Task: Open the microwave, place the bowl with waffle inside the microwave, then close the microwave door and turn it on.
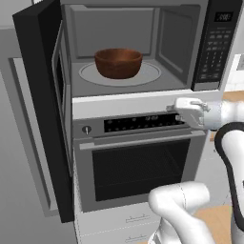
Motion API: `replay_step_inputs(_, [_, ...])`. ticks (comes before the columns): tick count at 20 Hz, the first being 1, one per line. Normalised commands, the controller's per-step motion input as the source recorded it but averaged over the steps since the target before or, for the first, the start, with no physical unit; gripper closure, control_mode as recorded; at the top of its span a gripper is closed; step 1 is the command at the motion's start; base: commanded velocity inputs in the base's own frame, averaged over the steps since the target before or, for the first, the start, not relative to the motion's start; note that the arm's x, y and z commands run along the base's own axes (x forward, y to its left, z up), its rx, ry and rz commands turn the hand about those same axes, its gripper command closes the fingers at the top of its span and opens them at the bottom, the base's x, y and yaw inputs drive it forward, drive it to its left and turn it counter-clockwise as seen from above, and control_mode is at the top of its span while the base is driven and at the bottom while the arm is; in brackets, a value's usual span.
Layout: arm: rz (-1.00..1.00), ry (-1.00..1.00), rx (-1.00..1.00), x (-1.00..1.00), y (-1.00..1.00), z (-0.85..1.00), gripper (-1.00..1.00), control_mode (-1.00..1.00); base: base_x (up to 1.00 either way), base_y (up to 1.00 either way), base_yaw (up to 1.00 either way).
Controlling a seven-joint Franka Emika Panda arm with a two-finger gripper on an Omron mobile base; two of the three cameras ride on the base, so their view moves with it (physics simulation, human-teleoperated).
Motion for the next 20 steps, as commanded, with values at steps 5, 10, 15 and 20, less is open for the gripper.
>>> replay_step_inputs(5, [0.00,-0.20,-0.76,-0.93,0.13,-0.75,-1.00,-1.00,0.00,0.00,0.00])
replay_step_inputs(10, [0.00,-0.21,-0.50,-0.19,0.16,-0.61,-1.00,-1.00,0.00,0.00,0.00])
replay_step_inputs(15, [0.00,-0.16,-0.42,-0.01,0.08,-0.58,-1.00,-1.00,0.00,0.00,0.00])
replay_step_inputs(20, [0.00,-0.30,-0.35,0.13,0.27,-0.84,-1.00,-1.00,0.00,0.00,0.00])
